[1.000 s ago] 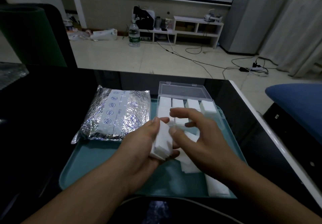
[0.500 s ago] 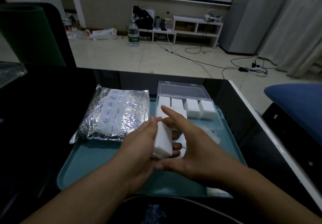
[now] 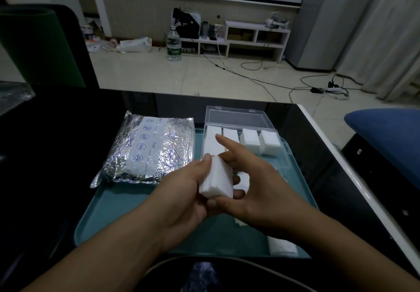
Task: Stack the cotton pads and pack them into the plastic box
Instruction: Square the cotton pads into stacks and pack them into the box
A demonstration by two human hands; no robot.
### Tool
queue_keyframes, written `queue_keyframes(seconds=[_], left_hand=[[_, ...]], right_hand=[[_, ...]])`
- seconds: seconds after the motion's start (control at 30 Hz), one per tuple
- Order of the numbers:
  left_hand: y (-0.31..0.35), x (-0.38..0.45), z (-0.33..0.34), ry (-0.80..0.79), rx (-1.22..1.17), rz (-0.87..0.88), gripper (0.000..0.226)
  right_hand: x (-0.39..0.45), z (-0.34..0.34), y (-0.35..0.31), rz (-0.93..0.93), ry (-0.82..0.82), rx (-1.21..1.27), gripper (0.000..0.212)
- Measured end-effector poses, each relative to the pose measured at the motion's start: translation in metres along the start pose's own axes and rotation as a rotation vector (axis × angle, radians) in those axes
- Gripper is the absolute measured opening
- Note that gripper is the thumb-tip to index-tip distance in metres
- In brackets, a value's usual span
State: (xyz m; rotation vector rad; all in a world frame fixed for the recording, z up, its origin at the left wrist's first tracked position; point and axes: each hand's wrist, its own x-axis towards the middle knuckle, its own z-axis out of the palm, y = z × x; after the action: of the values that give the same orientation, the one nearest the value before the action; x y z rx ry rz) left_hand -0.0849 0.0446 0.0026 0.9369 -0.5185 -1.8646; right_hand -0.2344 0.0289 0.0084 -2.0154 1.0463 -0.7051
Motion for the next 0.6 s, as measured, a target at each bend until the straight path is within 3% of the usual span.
queue_keyframes(seconds=[0.23, 0.4, 0.5, 0.6], left_hand=[[-0.0013, -0.0012, 0.0017, -0.014, -0.07, 0.035, 0.035], [-0.0005, 0.0008, 0.0025, -0.027, -0.041, -0.031, 0.049], [-0.003, -0.0023, 0.0042, -0.064, 0.101, 0.046, 0.031], [-0.0067, -0.0041, 0.0058, -0.075, 0.128, 0.098, 0.032]], right_hand=[[0.0011, -0.0015, 0.0018, -0.013, 0.005, -0.057, 0.1], [0.0013, 0.0003, 0.0034, -0.018, -0.008, -0.051, 0.101], [0.0015, 0.004, 0.0077, -0.057, -0.027, -0.112, 0.1], [0.0011, 0.0058, 0.0103, -0.074, -0.055, -0.156, 0.106]])
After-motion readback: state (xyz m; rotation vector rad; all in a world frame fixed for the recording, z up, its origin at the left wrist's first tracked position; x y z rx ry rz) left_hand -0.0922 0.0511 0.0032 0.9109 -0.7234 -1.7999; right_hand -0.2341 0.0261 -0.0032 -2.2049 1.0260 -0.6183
